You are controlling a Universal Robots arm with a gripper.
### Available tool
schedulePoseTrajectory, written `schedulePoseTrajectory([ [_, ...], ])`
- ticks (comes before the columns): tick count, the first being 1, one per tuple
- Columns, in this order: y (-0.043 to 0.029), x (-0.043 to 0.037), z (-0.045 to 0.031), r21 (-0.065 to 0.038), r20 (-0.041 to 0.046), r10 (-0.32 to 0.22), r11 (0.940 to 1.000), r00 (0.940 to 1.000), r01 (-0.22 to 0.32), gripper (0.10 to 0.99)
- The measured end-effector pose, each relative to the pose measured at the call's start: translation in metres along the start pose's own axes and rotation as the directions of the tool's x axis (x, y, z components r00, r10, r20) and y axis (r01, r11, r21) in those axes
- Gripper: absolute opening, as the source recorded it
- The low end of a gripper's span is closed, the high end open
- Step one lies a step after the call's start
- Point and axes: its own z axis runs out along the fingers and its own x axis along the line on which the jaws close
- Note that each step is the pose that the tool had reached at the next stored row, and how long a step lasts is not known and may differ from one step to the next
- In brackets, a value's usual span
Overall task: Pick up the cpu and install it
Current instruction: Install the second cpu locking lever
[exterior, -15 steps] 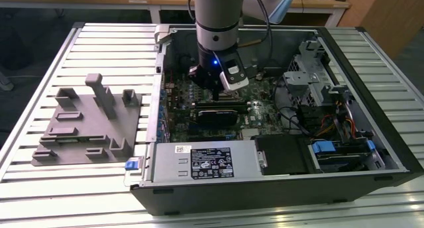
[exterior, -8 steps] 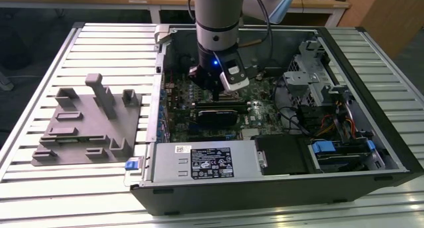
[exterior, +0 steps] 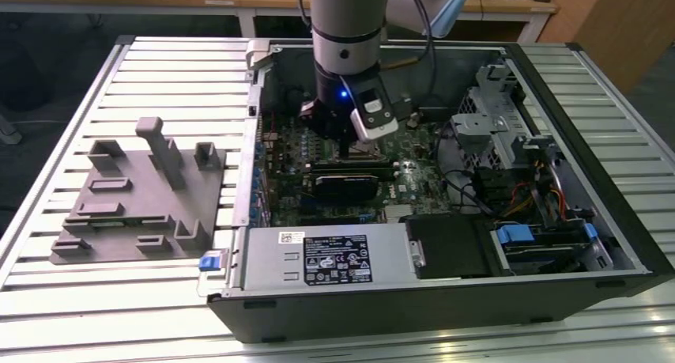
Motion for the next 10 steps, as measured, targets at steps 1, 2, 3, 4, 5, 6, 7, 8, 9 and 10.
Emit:
schedulePoseTrajectory([
  [1,0.0001,-0.0001,-0.0014,0.0,0.0,0.0,1.0,1.0,0.0,0.106],
  [2,0.0002,-0.0001,-0.0029,0.0,0.0001,0.0,1.0,1.0,0.0,0.106],
  [3,0.0004,-0.0002,-0.0046,0.0,0.0001,0.0,1.0,1.0,0.0,0.106],
  [4,0.0005,-0.0003,-0.0063,0.0,0.0,0.0,1.0,1.0,0.0,0.106],
  [5,0.0006,-0.0004,-0.0078,0.0,0.0001,0.0,1.0,1.0,0.0,0.106],
  [6,0.0007,-0.0005,-0.0094,0.0,0.0,0.0,1.0,1.0,0.0,0.106],
  [7,0.0008,-0.0006,-0.0107,0.0,0.0,0.0,1.0,1.0,0.0,0.106],
  [8,0.0008,-0.0006,-0.0117,0.0,0.0,0.0,1.0,1.0,0.0,0.106],
  [9,0.0009,-0.0007,-0.0117,0.0,0.0001,0.0,1.0,1.0,0.0,0.106],
  [10,0.0009,-0.0008,-0.0117,0.0,0.0001,0.0,1.0,1.0,0.0,0.106],
])
